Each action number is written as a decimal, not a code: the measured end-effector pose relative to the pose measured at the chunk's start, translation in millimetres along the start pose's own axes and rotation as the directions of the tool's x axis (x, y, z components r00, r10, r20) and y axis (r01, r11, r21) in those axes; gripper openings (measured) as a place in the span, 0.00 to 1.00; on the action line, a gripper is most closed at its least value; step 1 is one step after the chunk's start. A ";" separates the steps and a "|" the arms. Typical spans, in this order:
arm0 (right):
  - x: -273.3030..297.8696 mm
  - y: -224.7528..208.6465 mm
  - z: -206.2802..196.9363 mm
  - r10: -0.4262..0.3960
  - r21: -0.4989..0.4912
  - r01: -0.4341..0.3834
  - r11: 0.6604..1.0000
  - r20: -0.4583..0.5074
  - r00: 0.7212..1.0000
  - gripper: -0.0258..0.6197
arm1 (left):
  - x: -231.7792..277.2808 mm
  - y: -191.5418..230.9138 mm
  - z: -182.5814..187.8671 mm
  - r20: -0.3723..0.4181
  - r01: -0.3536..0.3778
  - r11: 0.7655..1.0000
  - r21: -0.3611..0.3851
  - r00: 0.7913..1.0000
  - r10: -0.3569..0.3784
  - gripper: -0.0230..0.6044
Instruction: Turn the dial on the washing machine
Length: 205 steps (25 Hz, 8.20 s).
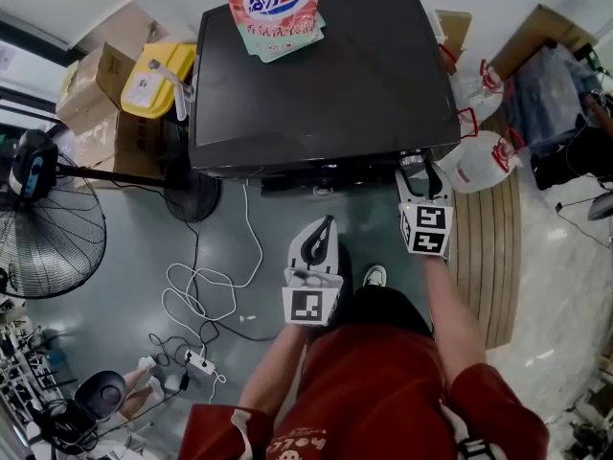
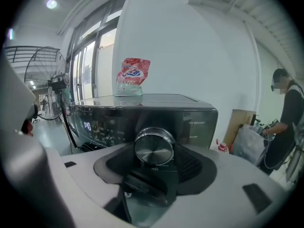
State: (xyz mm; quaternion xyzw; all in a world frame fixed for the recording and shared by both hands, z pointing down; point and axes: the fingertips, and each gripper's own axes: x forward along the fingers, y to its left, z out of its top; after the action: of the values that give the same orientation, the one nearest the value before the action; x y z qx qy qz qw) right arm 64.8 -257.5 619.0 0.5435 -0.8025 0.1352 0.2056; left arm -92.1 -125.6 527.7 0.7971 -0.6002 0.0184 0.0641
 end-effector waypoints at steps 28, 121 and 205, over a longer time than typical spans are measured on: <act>-0.1 -5.4 -3.3 0.114 0.308 -0.119 0.944 0.034 0.993 0.45 | 2.3 -6.0 4.6 0.001 0.000 1.000 0.008 1.000 0.000 0.05; -27.1 -8.4 -10.2 0.009 0.117 -0.017 0.993 0.064 0.998 0.58 | -11.9 -11.0 14.4 0.024 -0.008 1.000 0.028 1.000 0.007 0.05; -6.1 -6.8 1.0 0.156 0.310 -0.182 0.933 0.107 0.982 0.45 | -12.2 -12.6 15.5 0.014 -0.018 1.000 0.021 1.000 0.018 0.05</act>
State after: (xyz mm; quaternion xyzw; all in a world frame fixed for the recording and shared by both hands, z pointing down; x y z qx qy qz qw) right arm 73.0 -255.5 615.1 0.5034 -0.8216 0.2580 0.0705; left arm -84.2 -112.5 510.0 0.7923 -0.6077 0.0199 0.0516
